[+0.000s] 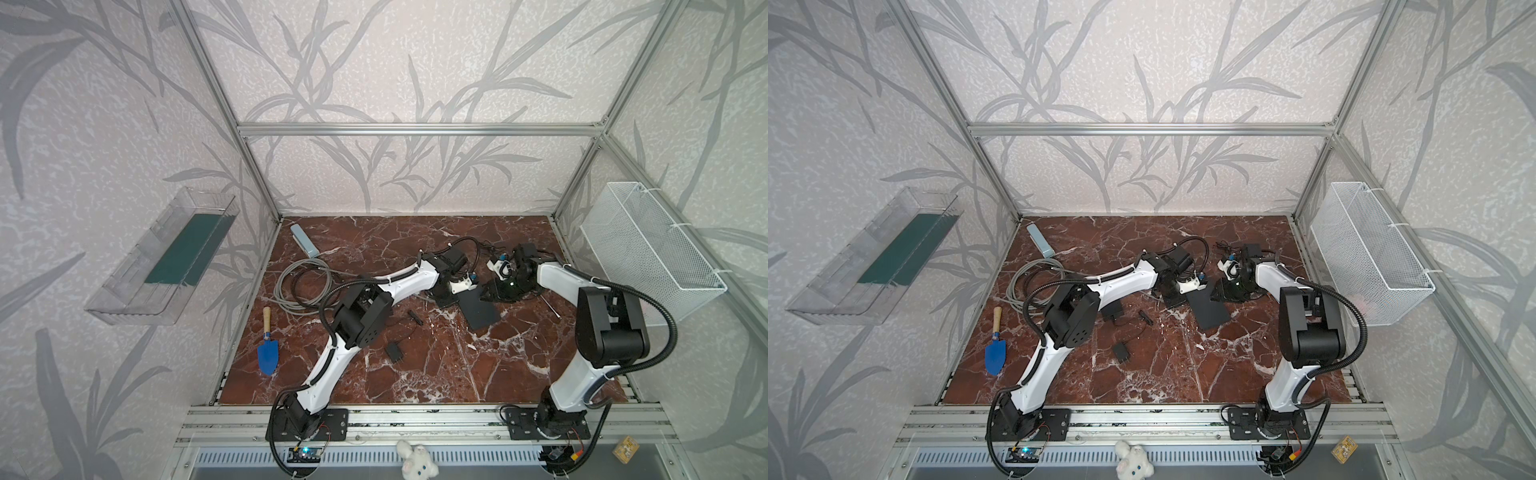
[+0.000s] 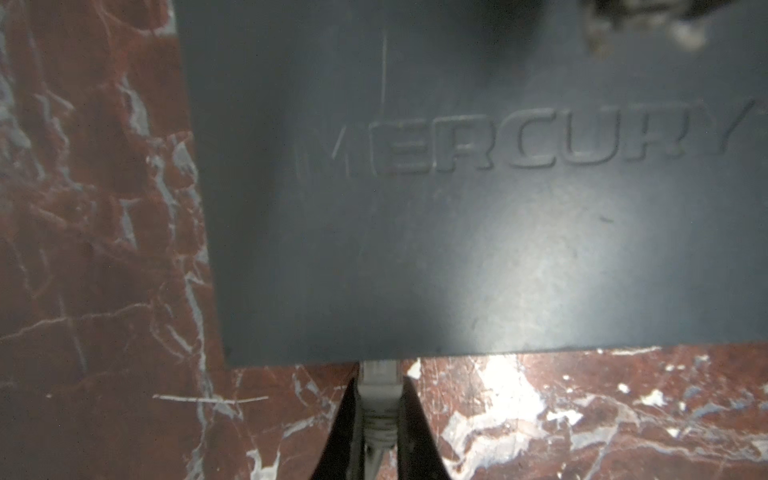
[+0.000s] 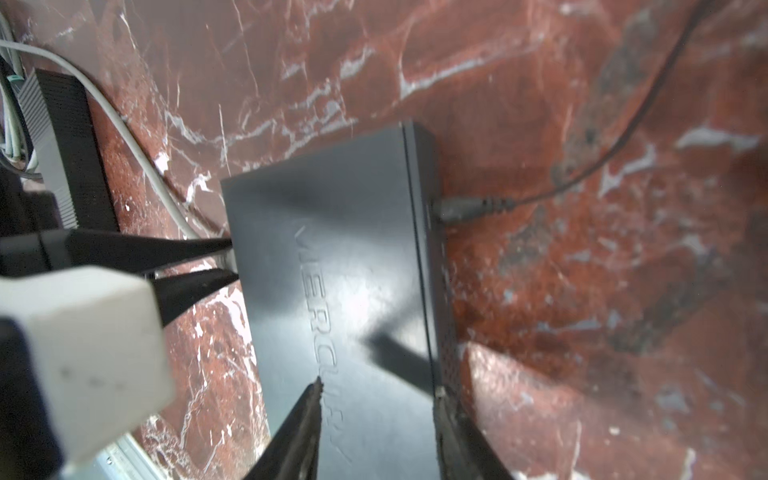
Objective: Insert the plug into the switch port
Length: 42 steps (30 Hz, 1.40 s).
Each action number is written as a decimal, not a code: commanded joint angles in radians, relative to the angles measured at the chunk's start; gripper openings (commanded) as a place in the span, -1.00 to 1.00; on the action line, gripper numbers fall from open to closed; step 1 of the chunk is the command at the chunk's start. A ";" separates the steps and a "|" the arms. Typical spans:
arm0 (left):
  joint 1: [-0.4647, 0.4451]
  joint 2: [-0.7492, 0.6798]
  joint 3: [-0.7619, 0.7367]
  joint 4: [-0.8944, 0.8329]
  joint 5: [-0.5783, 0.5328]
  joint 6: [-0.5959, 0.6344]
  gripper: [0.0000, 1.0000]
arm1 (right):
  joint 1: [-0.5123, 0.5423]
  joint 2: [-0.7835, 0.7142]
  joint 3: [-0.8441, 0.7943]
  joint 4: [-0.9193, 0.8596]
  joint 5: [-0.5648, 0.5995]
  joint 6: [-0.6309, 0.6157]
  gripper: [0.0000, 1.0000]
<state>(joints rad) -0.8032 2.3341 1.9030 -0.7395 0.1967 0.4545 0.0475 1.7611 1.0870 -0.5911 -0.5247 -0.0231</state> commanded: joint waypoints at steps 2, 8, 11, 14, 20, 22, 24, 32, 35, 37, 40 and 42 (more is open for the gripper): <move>-0.005 -0.035 0.005 0.013 0.031 0.038 -1.00 | 0.004 0.060 -0.003 0.006 -0.059 0.006 -0.09; -0.005 -0.021 0.024 0.011 0.030 0.050 -1.00 | 0.017 0.173 0.063 0.021 -0.086 -0.008 -0.09; -0.005 -0.015 0.036 0.011 0.033 0.050 -1.00 | 0.023 0.215 0.092 -0.004 -0.096 -0.029 -0.09; -0.005 -0.004 0.060 0.008 0.042 0.050 -1.00 | 0.035 0.232 0.101 -0.019 -0.113 -0.044 -0.12; -0.005 0.024 0.137 -0.020 0.067 0.033 -1.00 | 0.049 0.216 0.097 -0.049 -0.097 -0.053 -0.13; -0.005 0.028 0.142 -0.037 0.065 0.036 -1.00 | 0.038 0.176 0.085 -0.037 -0.087 -0.032 -0.10; -0.005 0.026 0.134 -0.040 0.051 0.039 -1.00 | 0.018 0.138 0.090 -0.046 -0.068 -0.019 -0.07; -0.004 0.024 0.131 -0.052 0.042 0.036 -1.00 | -0.027 0.060 0.108 -0.098 -0.010 -0.021 -0.05; -0.004 0.027 0.129 -0.052 0.044 0.036 -1.00 | -0.026 0.090 0.114 -0.116 -0.005 -0.050 -0.05; -0.004 0.028 0.129 -0.054 0.046 0.038 -1.00 | -0.027 0.108 0.108 -0.101 0.006 -0.049 -0.05; -0.004 0.030 0.128 -0.055 0.047 0.042 -1.00 | -0.026 0.128 0.103 -0.079 0.008 -0.038 -0.05; -0.004 0.032 0.128 -0.058 0.049 0.046 -1.00 | -0.026 0.153 0.114 -0.083 0.008 -0.045 -0.05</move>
<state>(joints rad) -0.8024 2.3692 1.9965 -0.8066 0.2092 0.4740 0.0231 1.8809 1.2022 -0.6552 -0.5282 -0.0566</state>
